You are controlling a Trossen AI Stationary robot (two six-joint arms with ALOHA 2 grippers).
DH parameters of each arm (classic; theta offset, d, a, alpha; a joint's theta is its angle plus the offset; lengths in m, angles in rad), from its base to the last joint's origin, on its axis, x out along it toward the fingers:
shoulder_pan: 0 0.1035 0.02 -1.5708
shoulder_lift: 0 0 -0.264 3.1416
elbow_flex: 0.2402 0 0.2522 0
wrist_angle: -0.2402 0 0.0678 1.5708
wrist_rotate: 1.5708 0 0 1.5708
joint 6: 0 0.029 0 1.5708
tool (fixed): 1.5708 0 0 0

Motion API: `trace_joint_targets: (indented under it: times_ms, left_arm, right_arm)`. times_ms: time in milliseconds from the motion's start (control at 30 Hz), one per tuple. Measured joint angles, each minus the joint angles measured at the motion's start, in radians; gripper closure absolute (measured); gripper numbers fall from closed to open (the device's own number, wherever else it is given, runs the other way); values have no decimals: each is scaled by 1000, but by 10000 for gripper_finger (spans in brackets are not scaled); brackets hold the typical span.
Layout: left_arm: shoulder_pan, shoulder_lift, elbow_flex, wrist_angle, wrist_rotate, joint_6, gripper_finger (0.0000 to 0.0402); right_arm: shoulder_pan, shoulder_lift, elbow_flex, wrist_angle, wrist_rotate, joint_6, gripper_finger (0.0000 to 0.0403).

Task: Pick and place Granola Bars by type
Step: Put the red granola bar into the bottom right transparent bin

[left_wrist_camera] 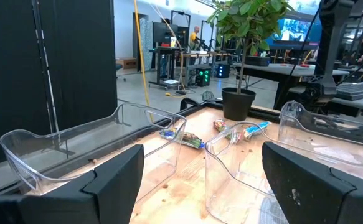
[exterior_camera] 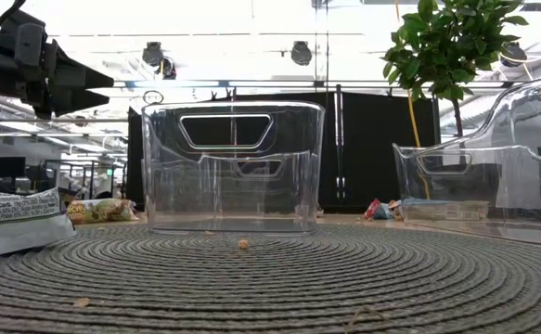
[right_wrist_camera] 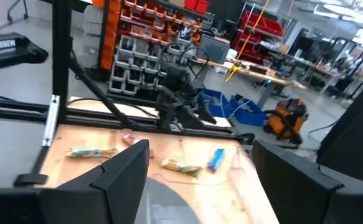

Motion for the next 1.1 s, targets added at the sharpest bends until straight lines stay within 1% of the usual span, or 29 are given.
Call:
trace_joint_targets:
  times_ms: [133,233,300,433,533,633,833,900,967,1100]
  left_arm:
    - [0,0,0,0,0,0,78]
    - [0,0,0,0,0,0,78]
    - [0,0,0,0,0,0,78]
    - [0,0,0,0,0,0,78]
    - [0,0,0,0,0,0,78]
    - [0,0,0,0,0,0,78]
    - [0,0,0,0,0,0,78]
    - [0,0,0,0,0,0,78]
    - [0,0,0,0,0,0,78]
    - [0,0,0,0,0,0,78]
  right_arm:
    - [16,26,0,-68,-7,136,124]
    - [21,39,0,-131,-72,261,124]
    - [19,46,0,-188,-145,365,124]
    - [-2,61,0,-371,-338,588,124]
    - [-13,79,-5,-496,-476,700,124]
    - [-14,90,-15,-557,-582,740,124]
    - [-2,91,-71,-573,-779,812,124]
    - [8,91,-102,-574,-816,849,124]
    - [17,92,-133,-570,-828,875,124]
    - [38,91,-202,-510,-863,896,124]
